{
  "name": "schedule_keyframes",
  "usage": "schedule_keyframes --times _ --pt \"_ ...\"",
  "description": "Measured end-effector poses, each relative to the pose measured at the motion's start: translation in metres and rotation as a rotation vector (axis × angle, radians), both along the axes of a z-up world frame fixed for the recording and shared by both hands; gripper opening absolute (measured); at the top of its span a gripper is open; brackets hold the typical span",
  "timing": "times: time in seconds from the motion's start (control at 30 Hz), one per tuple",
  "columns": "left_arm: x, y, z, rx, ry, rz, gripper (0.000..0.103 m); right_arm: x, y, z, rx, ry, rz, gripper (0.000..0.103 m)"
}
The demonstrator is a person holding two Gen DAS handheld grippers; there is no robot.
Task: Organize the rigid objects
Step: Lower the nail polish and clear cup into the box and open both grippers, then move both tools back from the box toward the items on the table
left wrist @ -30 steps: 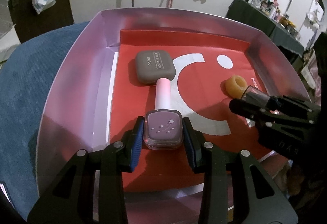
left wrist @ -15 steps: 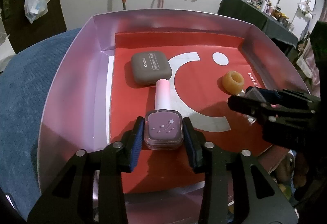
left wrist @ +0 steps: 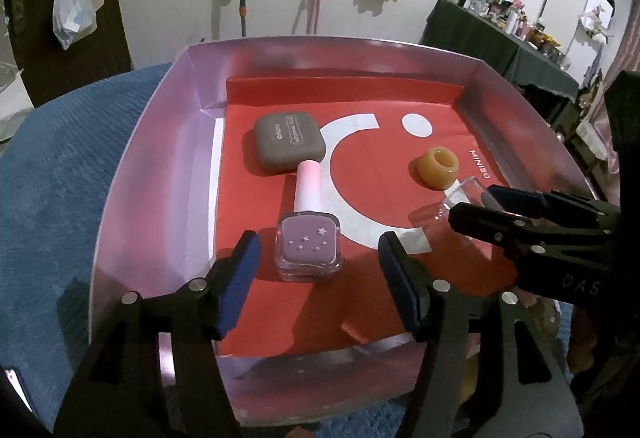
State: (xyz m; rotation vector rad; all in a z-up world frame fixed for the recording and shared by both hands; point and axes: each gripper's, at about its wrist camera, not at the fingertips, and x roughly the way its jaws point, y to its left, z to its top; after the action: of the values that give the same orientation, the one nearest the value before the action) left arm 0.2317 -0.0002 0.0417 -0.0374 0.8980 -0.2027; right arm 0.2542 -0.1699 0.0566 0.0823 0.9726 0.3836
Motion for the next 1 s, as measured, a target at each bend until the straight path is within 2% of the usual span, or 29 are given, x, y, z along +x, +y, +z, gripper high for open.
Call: schedule_keyframes --times 0.1,0.27,0.37,0.53,0.6,0.73,0.8,1.0 --pt "-0.007 -0.002 0.006 0.009 -0.024 -0.006 0.068 -0.007 0.002 0.008 0.005 -0.026 0.011 0.073" --pt "-0.022 -0.003 0.020 0.023 -0.070 -0.010 0.074 -0.018 0.001 0.026 0.024 -0.073 0.014 0.076" --pt "-0.031 0.003 0.027 0.016 -0.095 0.004 0.088 -0.024 -0.001 0.034 0.034 -0.095 0.014 0.079" --pt "-0.042 0.015 0.035 0.001 -0.117 0.031 0.089 -0.035 -0.004 0.044 0.059 -0.122 0.010 0.086" --pt "-0.047 0.018 0.037 0.001 -0.123 0.041 0.098 -0.040 -0.005 0.047 0.074 -0.136 0.010 0.091" --pt "-0.057 0.021 0.041 -0.001 -0.148 0.059 0.099 -0.052 -0.006 0.054 0.081 -0.172 0.016 0.100" --pt "-0.063 0.021 0.043 0.014 -0.172 0.072 0.103 -0.056 -0.007 0.056 0.090 -0.182 0.018 0.103" --pt "-0.072 0.018 0.046 0.042 -0.196 0.082 0.103 -0.069 -0.016 0.063 0.130 -0.229 0.011 0.103"
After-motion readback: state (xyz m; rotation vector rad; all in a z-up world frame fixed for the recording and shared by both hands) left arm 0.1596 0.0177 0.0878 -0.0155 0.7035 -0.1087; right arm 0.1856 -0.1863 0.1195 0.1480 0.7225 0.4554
